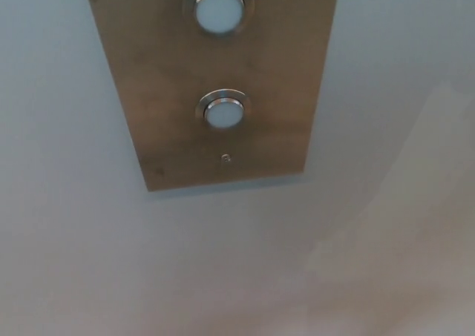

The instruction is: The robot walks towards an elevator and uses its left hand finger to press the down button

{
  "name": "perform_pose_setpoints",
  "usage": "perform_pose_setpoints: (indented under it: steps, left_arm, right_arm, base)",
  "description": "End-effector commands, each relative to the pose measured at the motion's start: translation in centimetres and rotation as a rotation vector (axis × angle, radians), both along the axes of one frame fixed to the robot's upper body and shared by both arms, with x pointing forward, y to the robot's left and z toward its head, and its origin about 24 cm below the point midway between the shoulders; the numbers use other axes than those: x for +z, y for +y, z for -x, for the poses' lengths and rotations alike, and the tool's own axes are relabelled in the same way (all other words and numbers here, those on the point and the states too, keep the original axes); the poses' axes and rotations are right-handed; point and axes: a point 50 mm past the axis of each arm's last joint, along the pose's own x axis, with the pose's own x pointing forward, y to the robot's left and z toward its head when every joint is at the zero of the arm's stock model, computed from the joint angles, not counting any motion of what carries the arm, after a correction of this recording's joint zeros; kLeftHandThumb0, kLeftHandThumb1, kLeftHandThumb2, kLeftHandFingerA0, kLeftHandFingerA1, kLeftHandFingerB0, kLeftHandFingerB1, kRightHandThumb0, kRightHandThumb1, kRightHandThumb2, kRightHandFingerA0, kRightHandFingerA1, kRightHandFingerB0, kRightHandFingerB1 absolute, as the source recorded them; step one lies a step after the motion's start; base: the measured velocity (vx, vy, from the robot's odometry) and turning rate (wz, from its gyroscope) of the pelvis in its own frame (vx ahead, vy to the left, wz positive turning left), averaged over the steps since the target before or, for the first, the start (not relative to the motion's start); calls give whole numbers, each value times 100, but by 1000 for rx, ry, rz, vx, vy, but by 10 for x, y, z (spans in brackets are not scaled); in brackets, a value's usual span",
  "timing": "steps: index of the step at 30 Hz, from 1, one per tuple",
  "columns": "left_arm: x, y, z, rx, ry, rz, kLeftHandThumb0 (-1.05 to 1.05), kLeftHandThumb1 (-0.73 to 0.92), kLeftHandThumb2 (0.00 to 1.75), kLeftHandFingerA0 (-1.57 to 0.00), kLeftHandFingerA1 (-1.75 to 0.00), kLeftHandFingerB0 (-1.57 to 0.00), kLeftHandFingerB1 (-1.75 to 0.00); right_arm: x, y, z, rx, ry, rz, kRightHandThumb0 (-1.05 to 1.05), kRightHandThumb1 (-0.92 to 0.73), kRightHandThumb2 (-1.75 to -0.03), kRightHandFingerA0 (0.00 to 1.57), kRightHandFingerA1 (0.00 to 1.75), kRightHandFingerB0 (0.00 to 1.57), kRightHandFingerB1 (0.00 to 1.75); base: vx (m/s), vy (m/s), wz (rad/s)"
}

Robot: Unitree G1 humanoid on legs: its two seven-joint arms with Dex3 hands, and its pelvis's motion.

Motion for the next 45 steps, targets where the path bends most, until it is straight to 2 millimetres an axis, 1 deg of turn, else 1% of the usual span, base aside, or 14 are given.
perform_pose_setpoints:
  steps: [1,14,16,17,18,20,27,28,32,33,35,38,40,45]
  left_arm:
    - [58,-9,-23,-134,-544,-79,-43,54,57,-71,-51,-58,-41]
    - [157,-84,-20,-634,-993,135,-41,47,55,-72,-50,-60,-42]
    - [170,-94,-27,-744,-1045,179,-52,41,80,-66,-63,-54,-56]
    - [185,-105,-34,-809,-1083,221,-49,52,56,-69,-57,-61,-46]
    - [194,-112,-39,-843,-1111,247,-55,40,81,-63,-66,-58,-59]
    - [200,-117,-43,-866,-1136,268,-51,52,55,-70,-59,-65,-46]
    - [217,-144,-69,-1024,-1225,380,-50,50,56,-73,-70,-65,-48]
    - [222,-148,-73,-1051,-1238,395,-51,50,56,-70,-69,-66,-48]
    - [235,-156,-84,-1150,-1326,407,-49,52,56,-69,-68,-66,-49]
    - [238,-159,-86,-1156,-1343,411,-54,52,56,-72,-72,-70,-50]
    - [245,-162,-87,-1162,-1355,418,-55,53,56,-71,-73,-72,-50]
    - [255,-171,-85,-1204,-1366,451,-51,50,56,-69,-69,-70,-52]
    - [258,-174,-86,-1232,-1375,446,-50,51,56,-68,-68,-69,-52]
    - [264,-178,-96,-1294,-1410,401,-49,53,56,-67,-69,-67,-53]
  right_arm:
    - [4,-9,-5,9,-29,25,-44,-54,-57,75,57,57,38]
    - [5,-12,-8,-12,-37,23,-44,-56,-58,73,54,57,38]
    - [5,-13,-9,-11,-31,25,-49,-46,-81,68,64,50,52]
    - [5,-13,-10,2,-29,30,-49,-46,-81,69,65,50,52]
    - [6,-14,-10,2,-30,29,-49,-45,-81,69,65,50,52]
    - [6,-14,-9,-10,-33,22,-44,-55,-58,73,55,56,38]
    - [7,-16,-8,-11,-34,20,-43,-55,-58,73,55,56,38]
    - [7,-16,-8,-9,-28,19,-50,-46,-82,66,64,46,51]
    - [9,-18,-8,0,-28,24,-45,-55,-58,73,55,56,38]
    - [9,-19,-8,2,-26,25,-50,-46,-82,67,65,46,51]
    - [9,-19,-8,1,-24,20,-44,-56,-58,71,54,54,37]
    - [9,-19,-8,6,-25,18,-49,-45,-82,67,65,48,52]
    - [9,-19,-8,19,-22,24,-45,-56,-58,72,56,55,37]
    - [8,-17,-7,22,-11,22,-44,-56,-58,71,54,54,37]
  base:
    - [0,0,0]
    - [0,0,0]
    - [0,0,0]
    - [0,0,0]
    - [0,0,0]
    - [0,0,0]
    - [0,0,0]
    - [0,0,0]
    - [0,0,0]
    - [0,0,0]
    - [0,0,0]
    - [0,0,0]
    - [0,0,0]
    - [0,0,0]
